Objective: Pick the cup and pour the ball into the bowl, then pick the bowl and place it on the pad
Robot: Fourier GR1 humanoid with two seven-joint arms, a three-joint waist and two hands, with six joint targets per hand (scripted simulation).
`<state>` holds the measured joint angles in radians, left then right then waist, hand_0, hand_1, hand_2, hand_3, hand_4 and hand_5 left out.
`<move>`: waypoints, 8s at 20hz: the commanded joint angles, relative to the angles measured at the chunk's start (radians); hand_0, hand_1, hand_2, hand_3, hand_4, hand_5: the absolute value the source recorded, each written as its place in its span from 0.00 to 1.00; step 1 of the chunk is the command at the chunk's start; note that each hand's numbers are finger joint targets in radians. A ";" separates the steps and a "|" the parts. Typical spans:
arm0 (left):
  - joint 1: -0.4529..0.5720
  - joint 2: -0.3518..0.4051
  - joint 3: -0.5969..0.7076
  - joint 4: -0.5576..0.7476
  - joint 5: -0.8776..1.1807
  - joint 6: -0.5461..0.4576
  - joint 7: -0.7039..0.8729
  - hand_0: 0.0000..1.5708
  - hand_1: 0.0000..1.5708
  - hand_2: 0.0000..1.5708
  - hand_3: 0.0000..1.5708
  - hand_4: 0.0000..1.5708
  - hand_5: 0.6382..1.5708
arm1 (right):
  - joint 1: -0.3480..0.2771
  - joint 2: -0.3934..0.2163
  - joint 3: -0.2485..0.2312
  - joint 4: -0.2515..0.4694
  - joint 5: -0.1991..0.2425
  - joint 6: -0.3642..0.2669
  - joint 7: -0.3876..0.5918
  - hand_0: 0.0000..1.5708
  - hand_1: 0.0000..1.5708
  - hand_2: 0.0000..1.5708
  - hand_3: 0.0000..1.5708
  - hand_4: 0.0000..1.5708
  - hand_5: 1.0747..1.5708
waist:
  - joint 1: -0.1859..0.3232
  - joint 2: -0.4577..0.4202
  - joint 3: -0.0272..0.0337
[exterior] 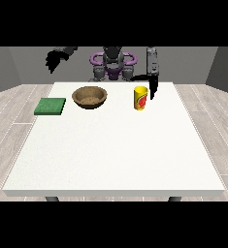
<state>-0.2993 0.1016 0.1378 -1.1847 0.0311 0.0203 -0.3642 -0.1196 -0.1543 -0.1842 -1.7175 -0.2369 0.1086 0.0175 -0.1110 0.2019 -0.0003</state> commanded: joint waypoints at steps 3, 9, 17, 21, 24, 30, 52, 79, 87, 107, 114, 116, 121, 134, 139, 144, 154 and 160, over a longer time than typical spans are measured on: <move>-0.027 -0.024 -0.023 0.188 -0.030 -0.012 -0.094 0.00 0.00 0.00 0.00 0.11 0.84 | -0.037 -0.042 -0.049 0.107 -0.013 0.010 0.023 0.00 0.00 0.00 0.00 0.42 0.98 | 0.032 -0.058 0.0000; -0.155 0.026 0.063 0.386 0.003 -0.011 -0.188 0.00 0.00 0.00 0.00 0.16 0.86 | -0.061 -0.082 -0.078 0.139 -0.043 0.071 -0.026 0.00 0.00 0.00 0.00 0.43 0.98 | -0.008 -0.002 -0.0001; -0.155 0.016 0.071 0.520 -0.097 0.193 -0.358 0.80 0.80 1.00 1.00 0.85 0.91 | -0.105 -0.175 -0.149 0.073 -0.179 0.161 0.038 0.00 0.00 0.00 0.10 0.41 1.00 | -0.109 0.087 -0.0004; -0.148 0.012 0.080 0.558 -0.108 0.249 -0.386 0.82 0.82 1.00 1.00 0.88 0.87 | -0.072 -0.224 -0.201 0.097 -0.228 0.198 0.064 0.00 0.00 0.00 0.11 0.41 0.99 | -0.114 0.038 -0.0002; -0.211 0.020 0.017 0.531 -0.170 0.290 -0.266 0.82 0.82 1.00 1.00 0.90 0.83 | -0.073 -0.212 -0.219 0.214 -0.200 0.194 0.009 0.00 0.00 0.00 0.12 0.40 0.99 | -0.057 -0.026 0.0008; -0.268 -0.003 -0.160 0.514 -0.406 0.493 -0.021 0.83 0.83 1.00 1.00 0.89 0.91 | -0.037 -0.207 -0.179 0.282 -0.179 0.192 0.092 0.00 0.00 0.00 0.18 0.41 0.99 | -0.036 -0.217 0.0034; -0.744 -0.101 -0.723 0.738 -1.225 0.371 0.900 0.93 0.93 1.00 1.00 0.80 0.98 | -0.120 -0.242 -0.206 0.577 -0.142 0.256 -0.024 0.00 0.00 0.00 0.11 0.44 0.97 | -0.018 -0.266 0.0028; -0.546 0.061 -0.320 0.225 -0.741 0.325 0.717 0.27 0.27 0.09 0.01 0.78 0.96 | -0.070 -0.187 -0.186 0.588 -0.096 0.153 -0.011 0.00 0.00 0.00 0.07 0.50 0.97 | 0.125 -0.344 -0.0141; -0.533 0.104 0.049 0.084 -0.194 0.057 0.552 0.00 0.00 0.00 0.00 0.67 1.00 | -0.037 -0.082 -0.152 0.598 -0.056 0.076 -0.060 0.00 0.00 0.00 0.00 0.50 0.98 | 0.214 -0.299 -0.0060; -0.402 0.416 0.280 0.010 0.170 -0.329 0.535 0.00 0.00 0.00 0.00 0.64 0.96 | -0.171 0.003 -0.124 0.953 0.003 0.059 -0.389 0.00 0.00 0.00 0.00 0.34 0.97 | 0.212 -0.114 0.0009; -0.380 0.477 0.320 -0.009 0.217 -0.363 0.508 0.00 0.00 0.00 0.00 0.65 0.96 | -0.215 0.017 -0.123 1.032 0.027 0.018 -0.503 0.00 0.00 0.00 0.00 0.30 0.95 | 0.223 -0.047 0.0009; -0.397 0.491 0.324 -0.028 0.241 -0.374 0.553 0.00 0.00 0.00 0.00 0.64 0.97 | -0.185 -0.025 -0.143 1.048 0.006 0.075 -0.504 0.00 0.00 0.00 0.00 0.30 0.95 | 0.235 -0.047 0.0012; -0.403 0.490 0.317 -0.037 0.241 -0.379 0.531 0.00 0.00 0.00 0.00 0.65 0.96 | -0.190 0.074 -0.106 0.999 0.029 -0.010 -0.529 0.00 0.00 0.00 0.00 0.27 0.95 | 0.255 -0.018 0.0010; -0.434 0.524 0.337 -0.080 0.311 -0.403 0.577 0.00 0.00 0.00 0.00 0.65 0.96 | -0.119 -0.020 -0.138 1.072 0.096 -0.216 -0.428 1.00 1.00 1.00 1.00 0.60 0.80 | 0.295 0.039 0.0000; -0.437 0.564 0.379 -0.051 0.349 -0.434 0.571 0.00 0.00 0.00 0.00 0.72 0.94 | -0.076 -0.092 -0.139 1.001 0.113 -0.266 -0.398 1.00 1.00 1.00 0.91 0.60 0.92 | 0.316 0.042 -0.0038; -0.410 0.548 0.362 -0.011 0.336 -0.435 0.582 0.00 0.00 0.00 0.00 0.76 0.95 | -0.088 -0.132 -0.090 0.872 0.145 -0.357 -0.258 1.00 1.00 1.00 0.79 0.64 0.95 | 0.295 -0.039 -0.0070; -0.328 0.604 0.416 0.076 0.298 -0.441 0.516 0.00 0.00 0.00 0.00 0.77 0.97 | -0.107 -0.395 -0.063 0.739 0.121 -0.215 0.042 1.00 1.00 1.00 0.46 0.67 0.98 | 0.188 -0.079 -0.0043; -0.295 0.596 0.414 0.093 0.281 -0.418 0.461 0.00 0.00 0.00 0.00 0.77 0.97 | -0.231 -0.502 -0.117 0.753 0.071 -0.129 0.183 1.00 1.00 1.00 0.36 0.69 0.99 | 0.158 -0.094 0.0002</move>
<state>-0.6037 0.7049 0.5593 -1.0856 0.3263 -0.4242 0.1164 -0.2842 -0.5699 -0.2672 -0.9870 -0.1524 -0.0617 0.1212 0.0618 0.1118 -0.0007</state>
